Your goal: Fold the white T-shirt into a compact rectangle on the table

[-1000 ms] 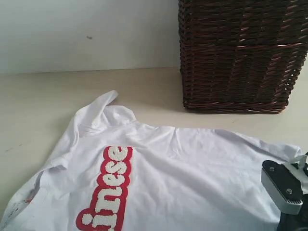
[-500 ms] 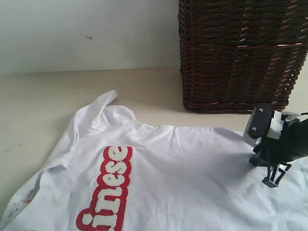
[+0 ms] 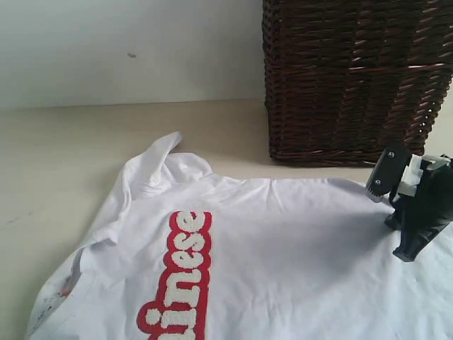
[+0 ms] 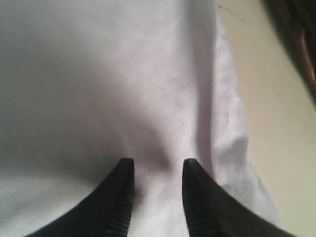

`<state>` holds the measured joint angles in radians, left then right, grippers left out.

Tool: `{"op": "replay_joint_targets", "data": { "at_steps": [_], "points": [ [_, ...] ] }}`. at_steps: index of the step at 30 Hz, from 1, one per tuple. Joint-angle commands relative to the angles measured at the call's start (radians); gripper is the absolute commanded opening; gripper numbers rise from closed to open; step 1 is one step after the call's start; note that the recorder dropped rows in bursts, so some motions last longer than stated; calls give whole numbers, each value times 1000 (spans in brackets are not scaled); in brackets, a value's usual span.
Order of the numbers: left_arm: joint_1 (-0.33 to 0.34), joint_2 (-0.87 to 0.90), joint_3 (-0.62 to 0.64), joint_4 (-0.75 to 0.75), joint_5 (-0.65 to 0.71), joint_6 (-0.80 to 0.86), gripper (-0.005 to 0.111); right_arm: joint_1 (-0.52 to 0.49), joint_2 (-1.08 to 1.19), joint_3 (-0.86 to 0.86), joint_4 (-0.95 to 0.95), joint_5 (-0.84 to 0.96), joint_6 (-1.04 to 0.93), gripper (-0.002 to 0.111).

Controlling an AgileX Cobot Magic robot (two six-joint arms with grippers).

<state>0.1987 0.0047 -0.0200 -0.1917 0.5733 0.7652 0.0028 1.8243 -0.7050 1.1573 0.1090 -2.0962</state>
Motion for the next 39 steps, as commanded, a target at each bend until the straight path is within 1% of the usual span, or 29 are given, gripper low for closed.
{"op": "replay_joint_targets", "data": {
  "at_steps": [1, 5, 8, 10, 13, 18, 20, 22, 27, 28, 32, 39],
  "points": [
    [1, -5, 5, -3, -11, -2, 0, -3, -83, -1, -5, 83, -10, 43],
    [1, -5, 5, -3, -11, -2, 0, -20, -151, -1, -5, 83, 16, 43],
    [1, -5, 5, -3, -11, -2, 0, -56, -114, -1, -5, 70, 32, 43],
    [1, -5, 5, -3, -11, -2, 0, -67, -76, -1, -9, 13, 30, 43],
    [1, -5, 5, -3, -11, -2, 0, -67, -40, -1, -9, -62, 25, 43],
    [1, -5, 5, -3, -11, -2, 0, -67, 5, -1, -12, -109, 23, 43],
    [1, -5, 5, -3, -11, -2, 0, -67, 22, -1, -12, -138, 23, 40],
    [1, -5, 5, -3, -11, -2, 0, -67, 34, -1, -12, -181, 23, 31],
    [1, -5, 5, -3, -11, -2, 0, -67, 37, -34, -12, -212, 46, 2],
    [1, -5, 5, -3, -11, -2, 0, -67, 35, -41, -10, -212, 62, 0],
    [1, -5, 5, -3, -11, -2, 0, -67, 5, -75, -5, -208, 116, 0],
    [1, -5, 5, -3, -11, -2, 0, -67, -19, -137, -5, -210, 123, 0]
  ]
}}
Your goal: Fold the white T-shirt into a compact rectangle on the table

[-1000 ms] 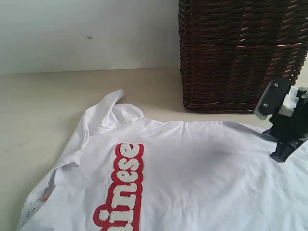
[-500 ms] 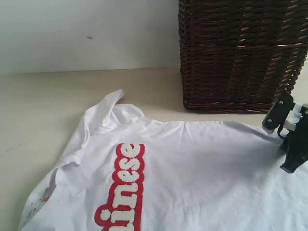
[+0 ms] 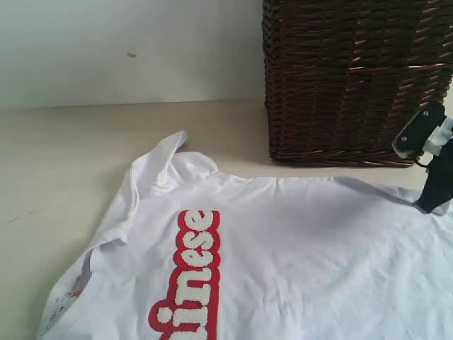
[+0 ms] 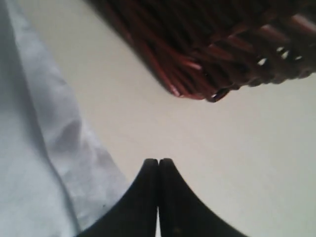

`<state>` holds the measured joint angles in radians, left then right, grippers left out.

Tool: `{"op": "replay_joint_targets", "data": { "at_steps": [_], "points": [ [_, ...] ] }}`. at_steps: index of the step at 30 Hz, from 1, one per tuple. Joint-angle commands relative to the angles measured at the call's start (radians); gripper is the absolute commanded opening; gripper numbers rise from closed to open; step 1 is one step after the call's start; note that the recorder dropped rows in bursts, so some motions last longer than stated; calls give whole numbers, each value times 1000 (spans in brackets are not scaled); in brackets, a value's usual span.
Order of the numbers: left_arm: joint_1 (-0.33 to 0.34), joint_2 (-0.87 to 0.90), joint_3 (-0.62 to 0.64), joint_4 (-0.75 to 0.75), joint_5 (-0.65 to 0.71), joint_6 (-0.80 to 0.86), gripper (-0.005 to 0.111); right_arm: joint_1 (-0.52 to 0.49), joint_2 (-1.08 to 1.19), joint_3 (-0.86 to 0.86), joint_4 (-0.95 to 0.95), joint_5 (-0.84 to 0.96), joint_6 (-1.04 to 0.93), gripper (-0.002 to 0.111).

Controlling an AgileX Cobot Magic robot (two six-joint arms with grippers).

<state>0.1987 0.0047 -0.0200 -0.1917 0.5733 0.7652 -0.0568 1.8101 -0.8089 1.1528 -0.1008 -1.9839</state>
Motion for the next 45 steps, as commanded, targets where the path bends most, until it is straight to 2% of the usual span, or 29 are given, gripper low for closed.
{"op": "replay_joint_targets", "data": {
  "at_steps": [1, 8, 12, 20, 23, 27, 32, 36, 39, 42, 45],
  "points": [
    [1, -5, 5, -3, -11, -2, 0, -7, 0, -41, 0, 5, 22, 0],
    [1, -5, 5, -3, -11, -2, 0, -7, 9, -47, -4, 244, 25, 0],
    [1, -5, 5, -3, -11, -2, 0, -7, 9, -47, -4, 318, 25, 0],
    [1, -5, 5, -3, -11, -2, 0, -7, 7, -45, -6, 318, 25, 0],
    [1, -5, 5, -3, -11, -2, 0, -10, 7, -45, -6, 260, 52, 0],
    [1, -5, 5, -3, -11, -2, 0, -63, 7, -45, -6, 179, 167, 0],
    [1, -5, 5, -3, -11, -2, 0, -171, 42, -45, -46, 270, 173, 0],
    [1, -5, 5, -3, -11, -2, 0, -188, 77, -45, -98, 322, 173, 0],
    [1, -5, 5, -3, -11, -2, 0, -188, 105, -47, -97, 281, 173, 0],
    [1, -5, 5, -3, -11, -2, 0, -188, 165, -47, -87, 166, 177, 0],
    [1, -5, 5, -3, -11, -2, 0, -188, 192, -47, -87, 160, 177, 0]
  ]
}}
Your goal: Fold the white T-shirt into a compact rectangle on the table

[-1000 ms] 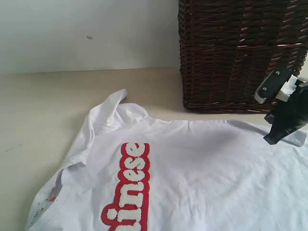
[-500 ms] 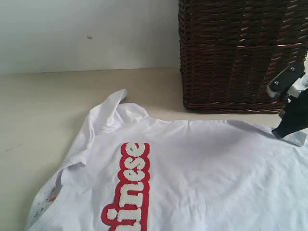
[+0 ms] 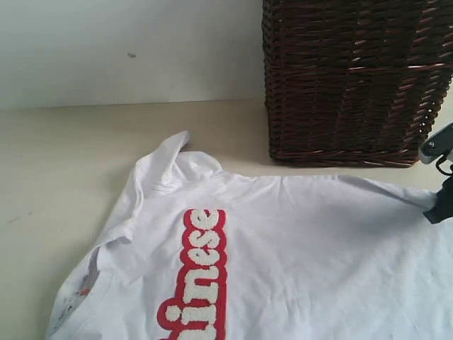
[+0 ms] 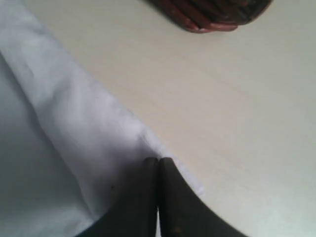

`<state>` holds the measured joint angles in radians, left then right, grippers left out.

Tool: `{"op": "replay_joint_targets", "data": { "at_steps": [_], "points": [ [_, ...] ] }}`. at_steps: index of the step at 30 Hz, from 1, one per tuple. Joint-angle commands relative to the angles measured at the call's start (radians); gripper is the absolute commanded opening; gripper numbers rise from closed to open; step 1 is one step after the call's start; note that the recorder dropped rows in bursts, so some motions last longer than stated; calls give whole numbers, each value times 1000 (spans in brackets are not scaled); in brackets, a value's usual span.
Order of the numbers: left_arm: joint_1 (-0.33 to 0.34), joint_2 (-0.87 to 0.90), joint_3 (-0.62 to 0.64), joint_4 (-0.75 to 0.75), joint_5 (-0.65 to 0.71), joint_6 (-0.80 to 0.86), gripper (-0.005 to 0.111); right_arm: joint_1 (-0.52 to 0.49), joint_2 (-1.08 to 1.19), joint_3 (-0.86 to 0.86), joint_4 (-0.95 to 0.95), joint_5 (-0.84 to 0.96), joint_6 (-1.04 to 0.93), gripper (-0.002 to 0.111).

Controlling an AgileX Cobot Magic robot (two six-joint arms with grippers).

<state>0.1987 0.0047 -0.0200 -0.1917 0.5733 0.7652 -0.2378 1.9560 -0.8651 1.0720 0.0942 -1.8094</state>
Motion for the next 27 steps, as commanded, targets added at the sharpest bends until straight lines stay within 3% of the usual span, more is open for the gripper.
{"op": "replay_joint_targets", "data": {
  "at_steps": [1, 8, 11, 15, 20, 27],
  "points": [
    [1, -5, 5, -3, -11, -2, 0, -7, 46, 9, -7, -2, 3, 0],
    [1, -5, 5, -3, -11, -2, 0, -7, -31, 9, -5, 308, 4, 22],
    [1, -5, 5, -3, -11, -2, 0, -7, -107, 9, 9, 287, 6, 31],
    [1, -5, 5, -3, -11, -2, 0, -7, -216, 9, 58, 125, 6, 44],
    [1, -5, 5, -3, -11, -2, 0, -7, -249, 9, 62, 223, 8, 43],
    [1, -5, 5, -3, -11, -2, 0, 13, -206, 11, 80, 672, 10, 15]
  ]
}}
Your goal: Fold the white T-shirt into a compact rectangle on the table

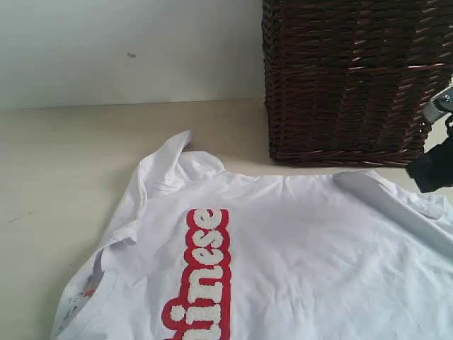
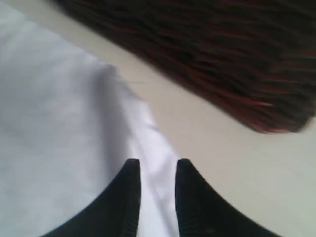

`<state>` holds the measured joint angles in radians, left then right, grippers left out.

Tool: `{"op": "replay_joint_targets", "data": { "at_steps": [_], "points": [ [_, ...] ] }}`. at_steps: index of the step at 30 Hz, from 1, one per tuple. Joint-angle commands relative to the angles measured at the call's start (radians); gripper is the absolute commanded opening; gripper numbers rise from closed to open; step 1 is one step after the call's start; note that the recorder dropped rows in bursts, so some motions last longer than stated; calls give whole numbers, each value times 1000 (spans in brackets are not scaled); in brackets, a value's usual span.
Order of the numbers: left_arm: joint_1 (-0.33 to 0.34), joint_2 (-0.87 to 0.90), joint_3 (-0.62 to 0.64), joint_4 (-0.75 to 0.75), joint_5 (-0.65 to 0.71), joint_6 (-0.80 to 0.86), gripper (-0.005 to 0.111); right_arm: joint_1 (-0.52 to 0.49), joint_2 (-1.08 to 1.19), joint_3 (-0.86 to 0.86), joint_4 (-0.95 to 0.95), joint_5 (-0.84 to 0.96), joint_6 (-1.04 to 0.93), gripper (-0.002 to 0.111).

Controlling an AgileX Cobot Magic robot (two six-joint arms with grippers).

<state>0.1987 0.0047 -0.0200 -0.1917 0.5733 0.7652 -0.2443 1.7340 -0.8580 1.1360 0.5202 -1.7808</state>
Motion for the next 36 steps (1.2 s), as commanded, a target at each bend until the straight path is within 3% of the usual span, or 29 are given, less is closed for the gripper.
{"op": "replay_joint_targets", "data": {
  "at_steps": [1, 9, 19, 36],
  "points": [
    [1, -5, 5, -3, -11, -2, 0, 40, 25, 4, 8, 263, -25, 14],
    [1, -5, 5, -3, -11, -2, 0, 231, 132, 4, -98, 125, -23, 14],
    [1, -5, 5, -3, -11, -2, 0, 365, 271, 2, -176, -35, -23, 14],
    [1, -5, 5, -3, -11, -2, 0, 541, 338, 2, -212, -58, -23, 13]
  ]
}}
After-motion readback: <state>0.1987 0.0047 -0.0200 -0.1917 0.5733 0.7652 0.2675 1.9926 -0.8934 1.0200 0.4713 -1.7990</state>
